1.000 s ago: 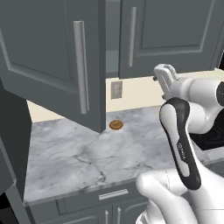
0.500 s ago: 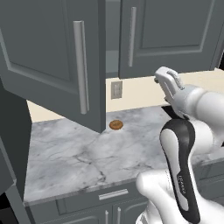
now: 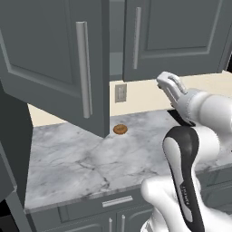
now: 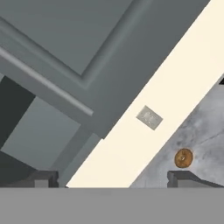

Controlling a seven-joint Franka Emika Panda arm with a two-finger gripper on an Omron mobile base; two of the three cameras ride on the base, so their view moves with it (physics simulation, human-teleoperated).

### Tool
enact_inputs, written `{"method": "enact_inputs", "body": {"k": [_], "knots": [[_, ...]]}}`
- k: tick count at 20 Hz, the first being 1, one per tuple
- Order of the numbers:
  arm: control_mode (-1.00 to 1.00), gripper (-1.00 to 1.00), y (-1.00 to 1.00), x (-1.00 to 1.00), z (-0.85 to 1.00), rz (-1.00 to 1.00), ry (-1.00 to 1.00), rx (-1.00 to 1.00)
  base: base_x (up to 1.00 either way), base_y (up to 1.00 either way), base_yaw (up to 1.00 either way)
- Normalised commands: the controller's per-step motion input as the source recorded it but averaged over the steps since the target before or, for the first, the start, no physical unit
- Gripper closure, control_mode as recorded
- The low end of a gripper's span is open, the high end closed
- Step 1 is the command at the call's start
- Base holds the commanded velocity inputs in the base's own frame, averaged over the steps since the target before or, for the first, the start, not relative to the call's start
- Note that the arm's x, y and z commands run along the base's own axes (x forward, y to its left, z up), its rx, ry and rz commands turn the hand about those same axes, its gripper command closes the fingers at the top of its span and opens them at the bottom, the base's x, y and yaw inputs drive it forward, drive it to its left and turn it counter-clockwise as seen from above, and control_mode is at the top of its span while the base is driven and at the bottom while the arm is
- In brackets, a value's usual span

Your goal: Close all open cabinet doors.

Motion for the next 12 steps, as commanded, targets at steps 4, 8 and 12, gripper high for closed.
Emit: {"method": "enact_inputs", "body": {"k": [4,8,12], "knots": [[-1.0,-1.0,0.07,-0.77,0.05,0.01,-0.14,-0.2,0.0,0.0,0.0],[-1.0,-1.0,0.3,-0.69,0.27,0.05,-0.19,-0.35,0.0,0.0,0.0],[-1.0,-1.0,0.47,-0.51,0.28,0.06,-0.09,-0.49,0.0,0.0,0.0]]}}
